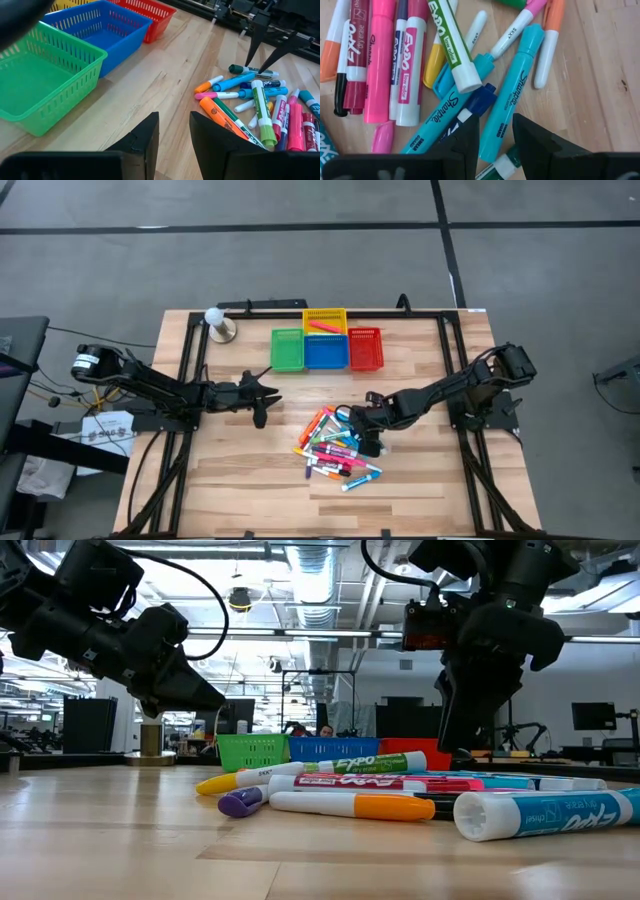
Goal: Pick & Place Markers
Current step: Put the top large blue highlighter pen into the yellow bin
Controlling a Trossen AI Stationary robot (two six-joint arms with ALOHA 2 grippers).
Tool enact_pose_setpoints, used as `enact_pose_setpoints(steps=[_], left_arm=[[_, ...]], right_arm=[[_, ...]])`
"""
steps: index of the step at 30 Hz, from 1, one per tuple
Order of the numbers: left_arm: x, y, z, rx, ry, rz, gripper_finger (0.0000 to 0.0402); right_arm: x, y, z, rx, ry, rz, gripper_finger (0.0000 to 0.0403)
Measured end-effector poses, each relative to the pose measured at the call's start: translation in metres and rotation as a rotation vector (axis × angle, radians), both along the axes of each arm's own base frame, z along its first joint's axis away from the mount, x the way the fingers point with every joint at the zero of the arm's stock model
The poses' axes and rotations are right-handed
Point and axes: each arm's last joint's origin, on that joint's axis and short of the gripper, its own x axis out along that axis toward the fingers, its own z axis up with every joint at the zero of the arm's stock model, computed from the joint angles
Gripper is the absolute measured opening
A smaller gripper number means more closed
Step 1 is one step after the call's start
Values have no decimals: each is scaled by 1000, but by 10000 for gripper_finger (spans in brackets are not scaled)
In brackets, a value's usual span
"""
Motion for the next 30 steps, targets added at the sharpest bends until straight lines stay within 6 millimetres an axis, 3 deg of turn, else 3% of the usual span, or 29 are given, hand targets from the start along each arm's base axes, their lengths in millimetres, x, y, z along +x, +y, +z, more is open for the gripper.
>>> enact_pose_setpoints(steps=[17,30], left_arm=[[0,0,0,0,0,0,108],[0,0,0,0,0,0,108]], right_arm=[[-10,-3,-19,-11,-13,-14,107],[-10,-3,-20,-7,-14,-14,107]])
